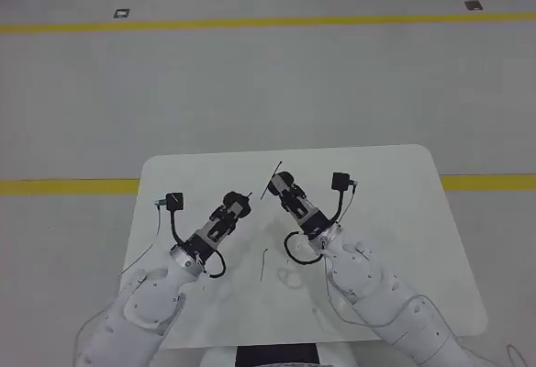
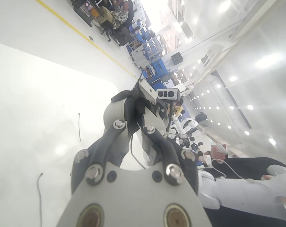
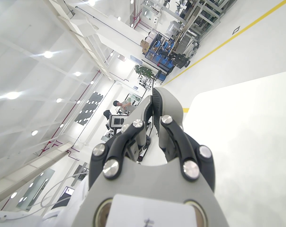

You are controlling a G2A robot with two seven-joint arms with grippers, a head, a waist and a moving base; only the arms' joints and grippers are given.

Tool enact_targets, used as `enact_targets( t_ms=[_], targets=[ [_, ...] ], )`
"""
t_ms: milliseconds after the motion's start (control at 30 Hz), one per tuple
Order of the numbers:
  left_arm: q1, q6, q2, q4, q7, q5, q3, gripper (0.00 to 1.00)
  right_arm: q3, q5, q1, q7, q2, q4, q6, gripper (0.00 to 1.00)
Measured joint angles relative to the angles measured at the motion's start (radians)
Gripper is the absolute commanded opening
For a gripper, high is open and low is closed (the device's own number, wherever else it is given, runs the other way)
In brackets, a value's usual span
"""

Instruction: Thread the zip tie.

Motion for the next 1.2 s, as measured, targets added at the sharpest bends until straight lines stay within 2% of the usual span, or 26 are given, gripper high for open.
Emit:
enact_targets(
  t_ms=[200, 267, 500, 633, 800, 1000, 1200],
  targets=[
    [-0.017, 0.000, 0.050, 0.017, 0.156, 0.111, 0.078, 0.00, 0.000, 0.000, 0.000, 0.000, 0.000, 0.000, 0.000, 0.00],
    [-0.021, 0.000, 0.059, 0.023, 0.183, 0.129, 0.093, 0.00, 0.000, 0.000, 0.000, 0.000, 0.000, 0.000, 0.000, 0.00],
    [-0.021, 0.000, 0.058, 0.023, 0.178, 0.127, 0.092, 0.00, 0.005, -0.010, -0.001, -0.006, 0.000, -0.002, 0.000, 0.00],
    [-0.021, 0.000, 0.058, 0.023, 0.178, 0.127, 0.092, 0.00, 0.016, -0.149, -0.020, -0.086, 0.000, -0.029, 0.000, 0.00],
    [-0.021, 0.000, 0.058, 0.023, 0.179, 0.127, 0.092, 0.00, 0.001, -0.278, -0.025, -0.189, 0.001, -0.037, 0.000, 0.00],
    [-0.021, 0.000, 0.058, 0.023, 0.179, 0.127, 0.092, 0.00, -0.041, -0.348, -0.008, -0.292, 0.013, -0.010, 0.000, 0.00],
    [-0.021, 0.000, 0.058, 0.023, 0.179, 0.127, 0.092, 0.00, -0.138, -0.410, 0.037, -0.430, 0.034, 0.019, 0.000, 0.00]
  ],
)
